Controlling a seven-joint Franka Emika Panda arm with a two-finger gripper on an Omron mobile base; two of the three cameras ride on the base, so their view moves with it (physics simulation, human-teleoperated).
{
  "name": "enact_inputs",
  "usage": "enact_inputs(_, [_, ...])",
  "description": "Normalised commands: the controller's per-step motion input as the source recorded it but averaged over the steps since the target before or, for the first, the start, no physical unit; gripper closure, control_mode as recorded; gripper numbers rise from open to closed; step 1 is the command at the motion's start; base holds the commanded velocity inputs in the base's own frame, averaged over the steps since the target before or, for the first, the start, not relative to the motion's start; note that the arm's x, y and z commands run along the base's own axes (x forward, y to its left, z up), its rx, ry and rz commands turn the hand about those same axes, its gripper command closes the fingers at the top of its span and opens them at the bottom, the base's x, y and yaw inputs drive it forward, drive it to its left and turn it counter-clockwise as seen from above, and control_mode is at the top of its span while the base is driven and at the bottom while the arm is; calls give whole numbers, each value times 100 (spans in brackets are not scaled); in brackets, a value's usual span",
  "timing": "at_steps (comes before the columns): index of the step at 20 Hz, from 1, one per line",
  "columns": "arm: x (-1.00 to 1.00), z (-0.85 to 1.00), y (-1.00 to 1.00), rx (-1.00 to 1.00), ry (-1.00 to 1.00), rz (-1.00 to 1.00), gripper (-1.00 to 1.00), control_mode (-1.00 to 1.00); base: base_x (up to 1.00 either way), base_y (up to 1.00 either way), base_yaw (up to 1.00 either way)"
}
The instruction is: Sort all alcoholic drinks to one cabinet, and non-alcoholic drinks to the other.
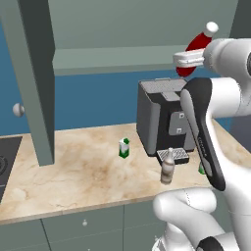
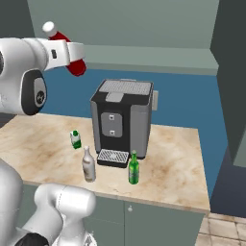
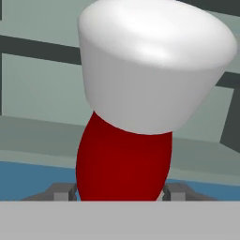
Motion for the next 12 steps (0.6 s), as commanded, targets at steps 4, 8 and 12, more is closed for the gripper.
enact_inputs(4, [28,9,0,0,0,-2,100,-100,0,0,0])
enact_inputs(8, [27,1,0,0,0,-1,100,-100,0,0,0])
enact_inputs(12, [31,0,-1,0,0,0,100,-100,0,0,0])
